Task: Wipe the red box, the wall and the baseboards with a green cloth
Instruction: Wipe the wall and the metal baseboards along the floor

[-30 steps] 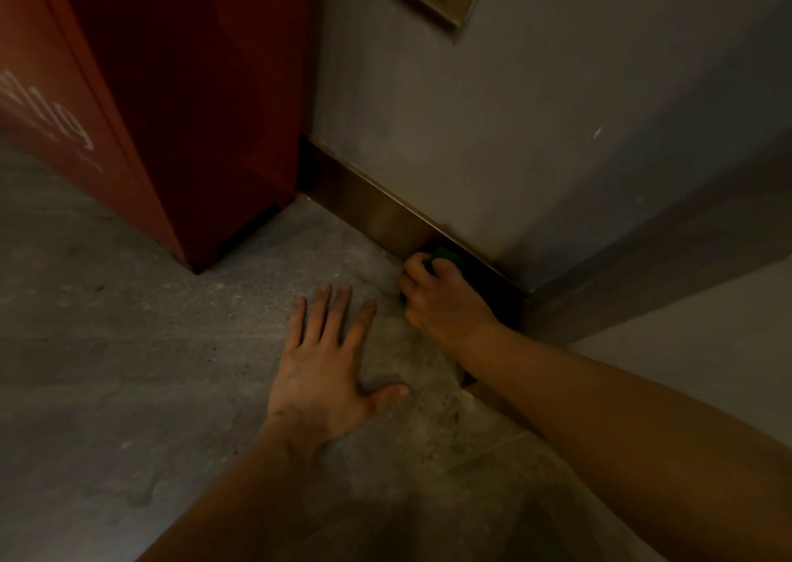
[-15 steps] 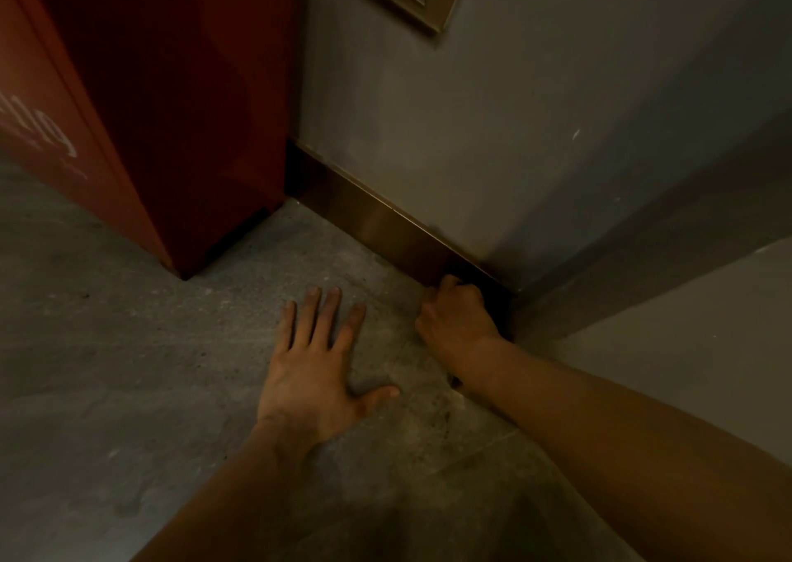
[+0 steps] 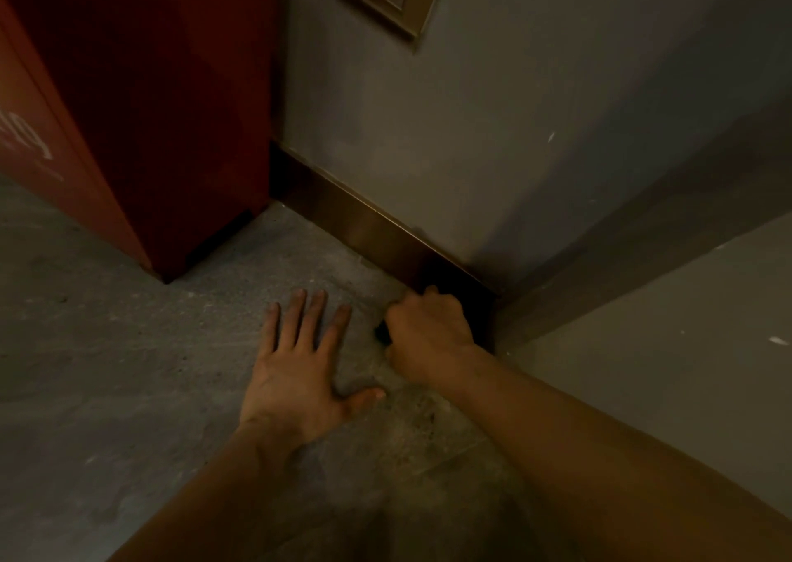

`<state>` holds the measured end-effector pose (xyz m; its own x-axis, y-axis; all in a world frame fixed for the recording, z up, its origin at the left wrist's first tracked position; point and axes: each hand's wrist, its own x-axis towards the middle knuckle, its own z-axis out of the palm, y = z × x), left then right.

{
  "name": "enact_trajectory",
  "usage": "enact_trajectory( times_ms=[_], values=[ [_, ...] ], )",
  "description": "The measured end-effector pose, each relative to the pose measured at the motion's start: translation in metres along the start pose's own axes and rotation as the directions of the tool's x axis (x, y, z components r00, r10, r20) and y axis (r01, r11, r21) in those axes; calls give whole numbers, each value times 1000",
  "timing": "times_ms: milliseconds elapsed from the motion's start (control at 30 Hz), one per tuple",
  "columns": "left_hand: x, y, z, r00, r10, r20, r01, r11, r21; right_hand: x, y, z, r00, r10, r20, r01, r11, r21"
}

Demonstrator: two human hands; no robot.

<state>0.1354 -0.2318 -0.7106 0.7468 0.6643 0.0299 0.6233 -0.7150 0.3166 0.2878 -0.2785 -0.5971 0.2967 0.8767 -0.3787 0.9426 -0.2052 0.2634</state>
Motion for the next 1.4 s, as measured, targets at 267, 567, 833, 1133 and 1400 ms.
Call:
enact_trajectory(
  times_ms=[267, 567, 833, 1133, 1400],
  values=[
    [4, -9, -9, 993, 24, 113, -8, 991, -134, -31, -35, -22, 989, 26, -145, -5, 989, 146],
    [-26, -15, -49, 998, -30, 63, 63, 778, -625, -57, -54, -27, 972, -38, -232, 140, 887, 441],
    [-49, -1, -82, 998, 23, -59, -49, 871, -489, -79, -44, -25, 967, -68, -244, 220, 706, 674],
    [-73, 13, -114, 999, 41, -20, -45, 910, -413, -117, -35, -20, 965, -97, -242, 245, 658, 712],
    [-89, 30, -147, 992, 103, -72, -113, 982, -153, -143, -23, -16, 916, -90, -391, 314, 766, 561]
  ],
)
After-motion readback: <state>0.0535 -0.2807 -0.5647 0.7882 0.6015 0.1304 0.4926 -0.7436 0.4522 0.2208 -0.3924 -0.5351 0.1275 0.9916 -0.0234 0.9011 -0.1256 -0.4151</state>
